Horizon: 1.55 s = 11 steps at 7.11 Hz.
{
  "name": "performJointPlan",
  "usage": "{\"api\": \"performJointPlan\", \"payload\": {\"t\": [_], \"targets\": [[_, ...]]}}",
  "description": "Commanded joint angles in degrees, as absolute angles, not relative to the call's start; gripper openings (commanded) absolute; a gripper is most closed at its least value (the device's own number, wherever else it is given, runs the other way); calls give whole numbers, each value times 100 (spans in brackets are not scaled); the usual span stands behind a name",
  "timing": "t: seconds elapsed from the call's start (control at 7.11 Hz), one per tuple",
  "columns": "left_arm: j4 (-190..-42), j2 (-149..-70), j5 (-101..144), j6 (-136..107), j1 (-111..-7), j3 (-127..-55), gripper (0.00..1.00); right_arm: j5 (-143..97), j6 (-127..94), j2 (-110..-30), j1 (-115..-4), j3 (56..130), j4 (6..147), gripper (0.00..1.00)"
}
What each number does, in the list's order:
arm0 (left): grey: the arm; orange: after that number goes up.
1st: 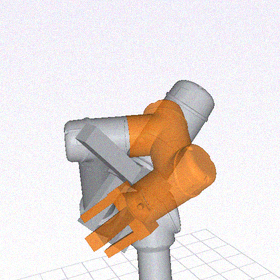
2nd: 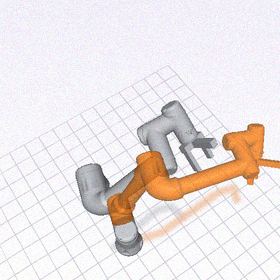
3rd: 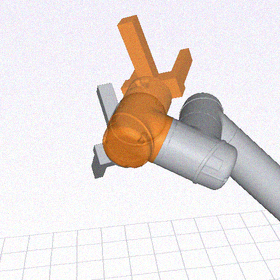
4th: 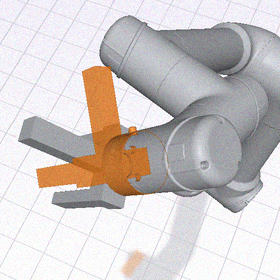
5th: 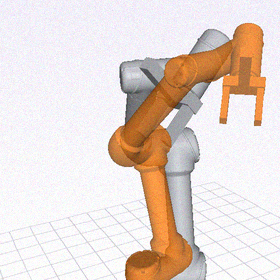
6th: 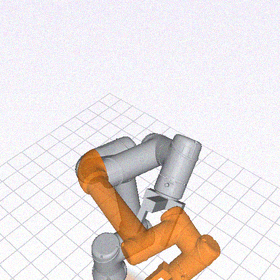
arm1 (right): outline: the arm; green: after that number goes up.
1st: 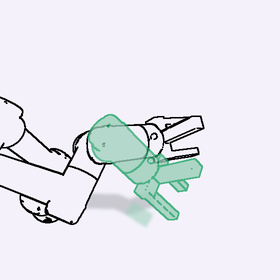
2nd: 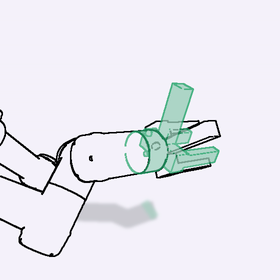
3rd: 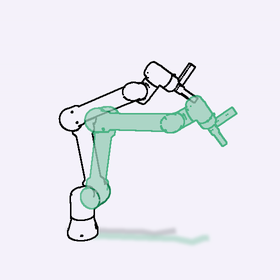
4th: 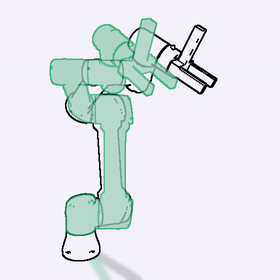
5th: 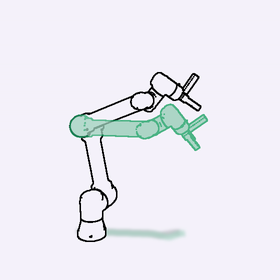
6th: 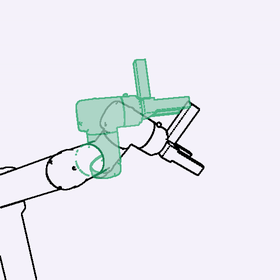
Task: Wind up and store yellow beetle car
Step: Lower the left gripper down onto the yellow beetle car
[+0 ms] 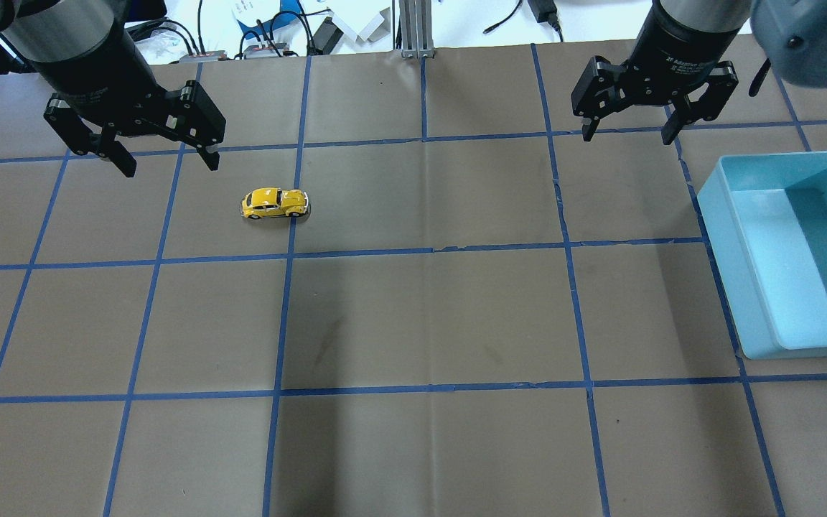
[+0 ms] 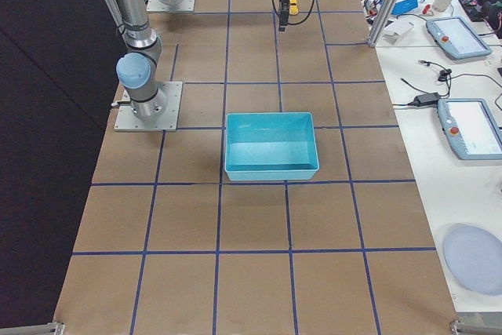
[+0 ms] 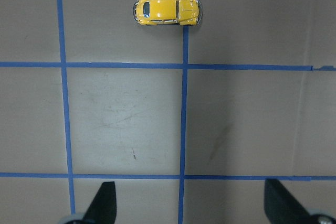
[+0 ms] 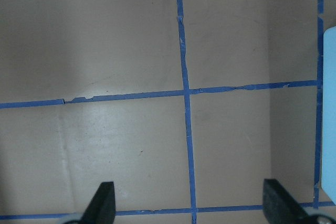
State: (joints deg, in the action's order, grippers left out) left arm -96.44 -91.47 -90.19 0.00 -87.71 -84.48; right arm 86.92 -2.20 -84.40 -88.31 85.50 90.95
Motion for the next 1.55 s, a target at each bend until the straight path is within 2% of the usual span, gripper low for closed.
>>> {"api": "performJointPlan", "payload": {"t": [0.0,0.84,1.41], "targets": [[-9642,-9167,-9053,-9,-8771,-8438,100,8692,-228,-8438,-8842,8534,9140,100],[-9536,-9316,-8991,587,-8763,-8438,100,8692,-220,-8438,-8833,8517,9088,100],[-8783,-10035,-8657,2062,-8902,-8446,100,8692,-220,-8438,-8833,8525,9088,100]]}}
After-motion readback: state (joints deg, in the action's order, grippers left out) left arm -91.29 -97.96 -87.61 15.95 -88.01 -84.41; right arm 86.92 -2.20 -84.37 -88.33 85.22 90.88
